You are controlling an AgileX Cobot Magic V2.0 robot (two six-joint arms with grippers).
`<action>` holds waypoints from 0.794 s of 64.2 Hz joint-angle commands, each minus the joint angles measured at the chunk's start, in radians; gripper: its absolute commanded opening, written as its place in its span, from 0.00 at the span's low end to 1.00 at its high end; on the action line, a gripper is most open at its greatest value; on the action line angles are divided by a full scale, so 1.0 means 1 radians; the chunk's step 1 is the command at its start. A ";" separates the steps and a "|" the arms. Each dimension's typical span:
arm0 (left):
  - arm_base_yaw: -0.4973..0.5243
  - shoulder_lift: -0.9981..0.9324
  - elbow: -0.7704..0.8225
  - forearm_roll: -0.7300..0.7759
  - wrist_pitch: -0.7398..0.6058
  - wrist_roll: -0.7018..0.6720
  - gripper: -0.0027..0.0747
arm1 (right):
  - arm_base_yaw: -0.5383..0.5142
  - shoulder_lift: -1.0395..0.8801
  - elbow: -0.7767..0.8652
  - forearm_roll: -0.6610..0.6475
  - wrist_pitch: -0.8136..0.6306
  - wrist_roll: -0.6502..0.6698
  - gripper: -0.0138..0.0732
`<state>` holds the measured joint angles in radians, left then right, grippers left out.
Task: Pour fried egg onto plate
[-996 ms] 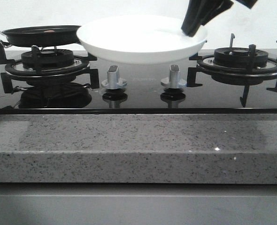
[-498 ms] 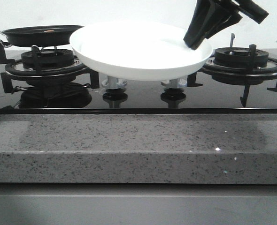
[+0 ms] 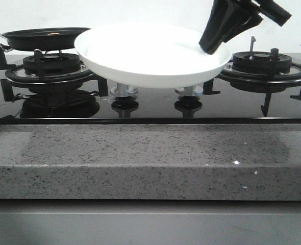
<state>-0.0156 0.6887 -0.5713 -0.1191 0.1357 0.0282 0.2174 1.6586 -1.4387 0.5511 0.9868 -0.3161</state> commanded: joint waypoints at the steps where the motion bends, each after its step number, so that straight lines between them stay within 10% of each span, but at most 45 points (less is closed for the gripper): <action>1: 0.000 0.016 -0.042 -0.095 -0.080 -0.010 0.81 | 0.000 -0.051 -0.023 0.048 -0.018 -0.008 0.09; 34: 0.002 0.447 -0.435 -0.639 0.292 -0.010 0.81 | 0.000 -0.051 -0.023 0.048 -0.017 -0.008 0.09; 51: 0.064 0.649 -0.535 -1.045 0.559 0.274 0.81 | 0.000 -0.051 -0.023 0.048 -0.017 -0.008 0.09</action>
<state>0.0117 1.3142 -1.0598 -0.9757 0.6228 0.1908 0.2174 1.6586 -1.4387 0.5535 0.9892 -0.3161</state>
